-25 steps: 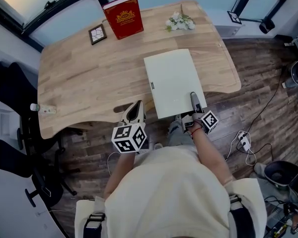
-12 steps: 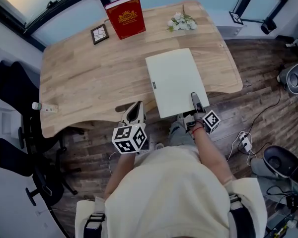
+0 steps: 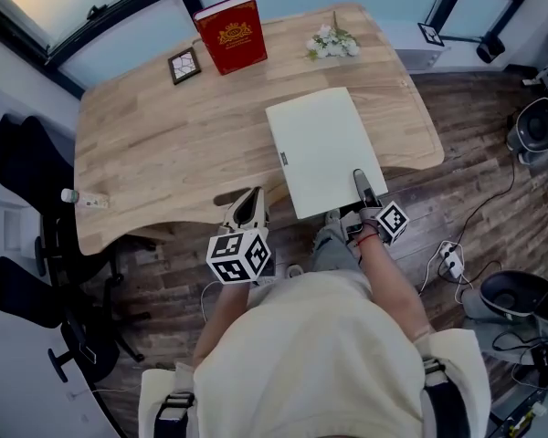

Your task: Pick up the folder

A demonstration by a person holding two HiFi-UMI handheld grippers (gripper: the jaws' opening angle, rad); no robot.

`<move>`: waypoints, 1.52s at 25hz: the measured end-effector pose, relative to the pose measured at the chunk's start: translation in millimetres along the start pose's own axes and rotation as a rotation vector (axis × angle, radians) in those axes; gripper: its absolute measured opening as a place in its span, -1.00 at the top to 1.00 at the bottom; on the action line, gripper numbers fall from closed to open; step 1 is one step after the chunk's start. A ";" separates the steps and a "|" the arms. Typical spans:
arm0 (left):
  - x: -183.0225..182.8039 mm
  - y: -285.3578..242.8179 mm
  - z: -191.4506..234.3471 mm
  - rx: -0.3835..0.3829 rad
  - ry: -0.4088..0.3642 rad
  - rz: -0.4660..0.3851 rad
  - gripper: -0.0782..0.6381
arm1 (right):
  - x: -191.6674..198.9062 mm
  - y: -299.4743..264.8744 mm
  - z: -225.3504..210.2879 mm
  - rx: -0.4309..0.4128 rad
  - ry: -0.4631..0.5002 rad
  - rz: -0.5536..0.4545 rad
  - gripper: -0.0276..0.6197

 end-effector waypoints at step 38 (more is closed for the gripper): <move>32.7 41.3 -4.1 0.064 -0.039 0.015 0.73 | 60.9 100.6 75.7 -0.134 -0.014 -0.077 0.05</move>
Point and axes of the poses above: the fingertips, and each gripper's own axes: y backward along the fingers, z to its left, x out of its underside, the point moved 7 cm from there along y, backward along the fingers, and after that the axes turned 13 degrees about z, right-handed, at the moved point
